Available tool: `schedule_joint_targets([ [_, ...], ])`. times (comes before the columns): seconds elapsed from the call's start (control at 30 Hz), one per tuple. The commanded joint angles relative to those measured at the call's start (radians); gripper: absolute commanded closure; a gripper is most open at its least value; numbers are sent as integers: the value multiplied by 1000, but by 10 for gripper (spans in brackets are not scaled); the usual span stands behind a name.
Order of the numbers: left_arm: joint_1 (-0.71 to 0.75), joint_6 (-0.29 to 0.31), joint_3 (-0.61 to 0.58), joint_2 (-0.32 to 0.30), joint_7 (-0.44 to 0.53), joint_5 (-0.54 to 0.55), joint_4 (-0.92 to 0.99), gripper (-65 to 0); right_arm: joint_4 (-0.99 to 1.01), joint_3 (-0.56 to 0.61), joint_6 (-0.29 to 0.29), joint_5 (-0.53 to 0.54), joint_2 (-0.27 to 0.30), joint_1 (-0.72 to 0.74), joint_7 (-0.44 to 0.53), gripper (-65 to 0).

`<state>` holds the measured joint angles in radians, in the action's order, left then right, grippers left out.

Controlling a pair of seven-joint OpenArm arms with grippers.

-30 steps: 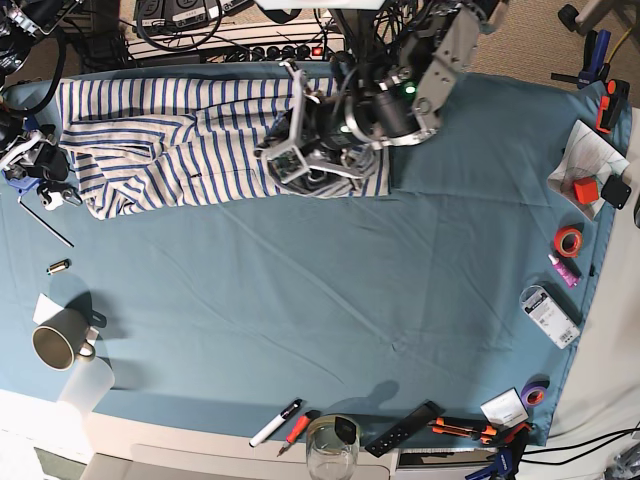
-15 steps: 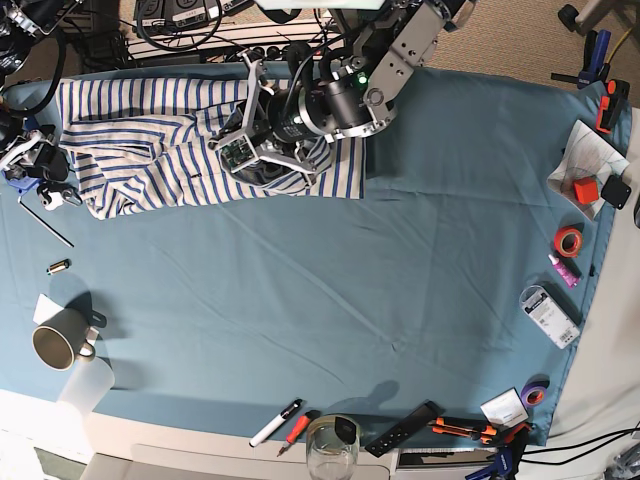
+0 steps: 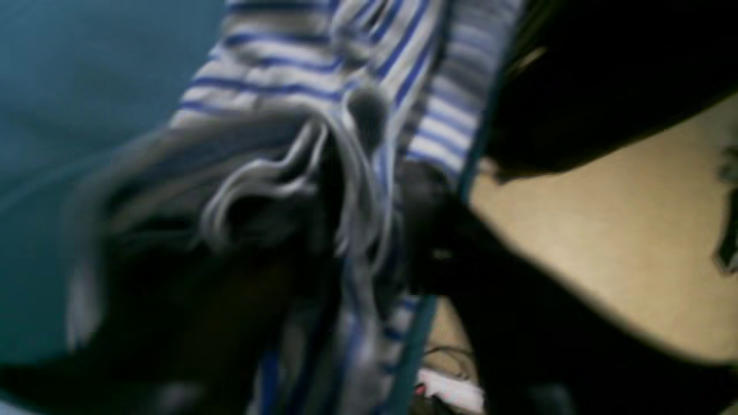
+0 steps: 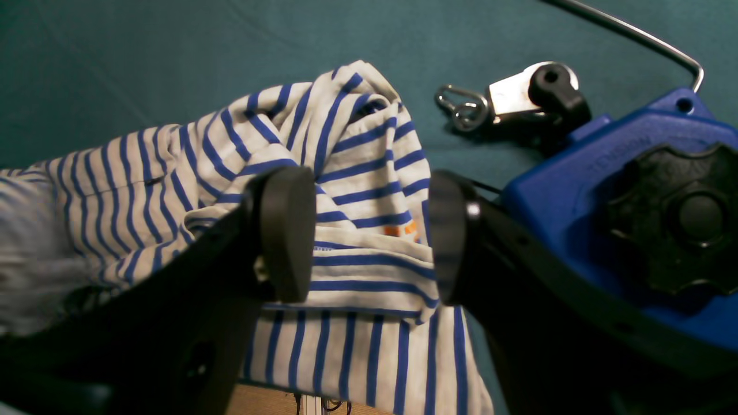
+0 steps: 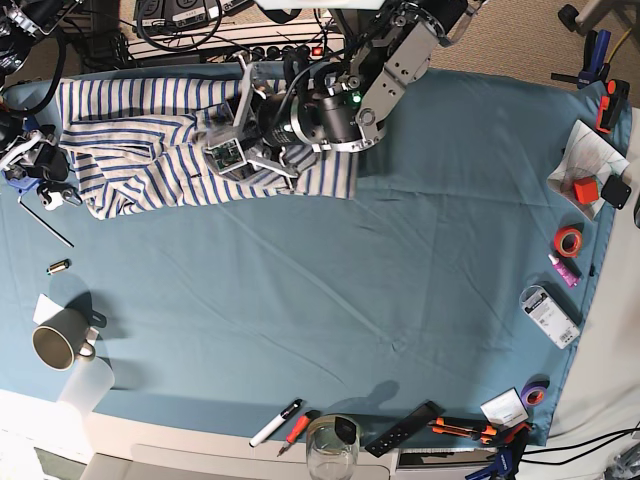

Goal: Fold the T-shirt properly
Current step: 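Lower the carried end onto the shirt middle and open the left gripper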

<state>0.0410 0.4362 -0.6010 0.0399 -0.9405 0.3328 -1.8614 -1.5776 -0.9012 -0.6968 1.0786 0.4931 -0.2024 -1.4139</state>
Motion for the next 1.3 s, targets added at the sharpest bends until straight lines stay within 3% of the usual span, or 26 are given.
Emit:
schedule_joint_targets([
  [0.0, -11, -13, -1, 16, 26, 27, -19, -298, -16, -10, -1, 18, 25, 6, 18, -316],
  [0.13, -11, -36, 1, 35, 34, 27, -20, -298, -16, -10, -1, -7, 25, 6, 18, -316],
  [0.23, -11, -39, 2, 50, -24, 27, -50, -270, -16, -10, -1, -6, 25, 9, 18, -316],
  [0.33, -10, -106, 2, 48, -113, 26, -128, -139, -16, -10, -1, -7, 25, 15, 18, -316],
  [0.43, 21, -126, 2, 48, -126, -34, -200, 0, -16, -10, -1, -7, 25, 23, 18, -316],
  [0.63, 106, -126, 2, 3, -171, -177, -252, 0, -16, -10, -1, -6, 25, 23, 18, -316],
  [0.73, 143, -128, 2, -29, -158, -223, -252, -224, -16, -10, -1, -6, 25, 23, 18, -316],
  [0.8, 157, -200, 2, -43, -132, -287, -252, -317, -16, -10, -1, -6, 25, 23, 18, -316],
  [0.87, 158, -263, 2, -47, -136, -354, -252, -325, -16, -10, -1, -6, 25, 23, 18, -316],
  [0.93, 158, -288, 2, -48, -136, -402, -252, -325, -16, -10, -1, -6, 25, 23, 18, -316],
  [1.13, 159, -287, 2, -48, -137, -418, -252, -325, -16, -10, -1, -6, 25, 23, 18, -316],
  [1.27, 159, -286, 2, -48, -154, -352, -252, -325, -16, -10, -1, -6, 25, 23, 18, -316],
])
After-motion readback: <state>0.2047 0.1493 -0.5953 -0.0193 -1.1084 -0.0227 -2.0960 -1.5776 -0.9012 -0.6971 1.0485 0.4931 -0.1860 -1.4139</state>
